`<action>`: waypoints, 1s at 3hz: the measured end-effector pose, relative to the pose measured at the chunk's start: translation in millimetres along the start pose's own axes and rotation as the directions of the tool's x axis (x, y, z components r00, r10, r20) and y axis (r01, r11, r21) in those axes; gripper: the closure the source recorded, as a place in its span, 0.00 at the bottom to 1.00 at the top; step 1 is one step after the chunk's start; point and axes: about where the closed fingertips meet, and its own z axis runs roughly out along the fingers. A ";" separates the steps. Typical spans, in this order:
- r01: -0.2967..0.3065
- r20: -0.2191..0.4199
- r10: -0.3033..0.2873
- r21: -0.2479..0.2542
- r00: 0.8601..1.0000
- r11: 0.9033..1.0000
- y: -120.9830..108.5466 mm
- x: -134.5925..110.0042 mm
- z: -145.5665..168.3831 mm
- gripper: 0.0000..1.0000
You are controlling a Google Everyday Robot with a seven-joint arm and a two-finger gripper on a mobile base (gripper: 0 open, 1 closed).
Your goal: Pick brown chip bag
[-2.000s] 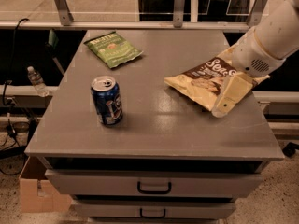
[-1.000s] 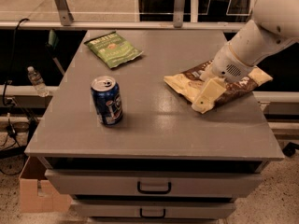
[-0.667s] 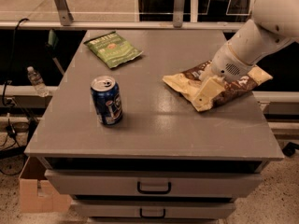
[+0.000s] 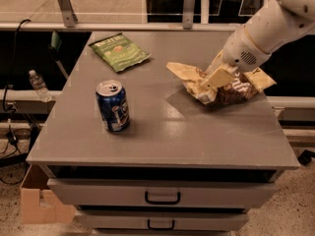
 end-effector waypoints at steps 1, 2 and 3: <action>0.058 0.045 -0.058 -0.008 0.997 0.998 7.2 -22.6 -9.9 1.00; 0.127 0.142 -0.120 -0.037 0.983 0.991 9.7 -49.1 -20.0 1.00; 0.203 0.306 -0.182 -0.037 0.934 0.978 1.6 -80.5 -49.6 1.00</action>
Offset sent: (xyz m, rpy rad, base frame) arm -0.0015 0.0567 0.0884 0.2682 -0.1236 0.2591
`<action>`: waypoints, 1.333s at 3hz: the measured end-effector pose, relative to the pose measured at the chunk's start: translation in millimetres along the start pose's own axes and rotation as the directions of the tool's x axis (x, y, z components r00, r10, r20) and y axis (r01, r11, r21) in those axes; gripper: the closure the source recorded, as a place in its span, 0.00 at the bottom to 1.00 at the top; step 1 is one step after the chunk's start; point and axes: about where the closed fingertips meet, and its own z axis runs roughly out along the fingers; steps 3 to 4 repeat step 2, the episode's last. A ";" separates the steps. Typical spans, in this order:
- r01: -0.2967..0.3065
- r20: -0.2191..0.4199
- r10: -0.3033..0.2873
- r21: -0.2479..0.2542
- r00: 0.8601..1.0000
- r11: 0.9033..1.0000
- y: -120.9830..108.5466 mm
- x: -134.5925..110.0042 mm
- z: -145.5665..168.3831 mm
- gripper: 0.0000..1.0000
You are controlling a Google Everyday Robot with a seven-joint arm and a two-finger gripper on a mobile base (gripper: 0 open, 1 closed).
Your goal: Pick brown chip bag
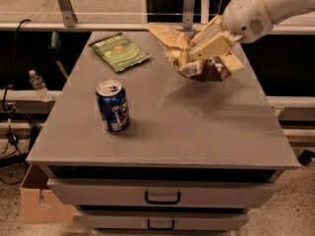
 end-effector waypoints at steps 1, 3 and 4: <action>0.062 0.161 -0.066 0.030 0.985 0.998 -22.2 -34.7 -32.9 1.00; 0.068 0.157 -0.073 0.042 0.985 0.997 -23.5 -38.2 -34.9 1.00; 0.068 0.157 -0.073 0.042 0.985 0.997 -23.5 -38.2 -34.9 1.00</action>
Offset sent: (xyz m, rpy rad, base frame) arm 0.0112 -0.0018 0.0363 0.1137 -0.0574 0.0418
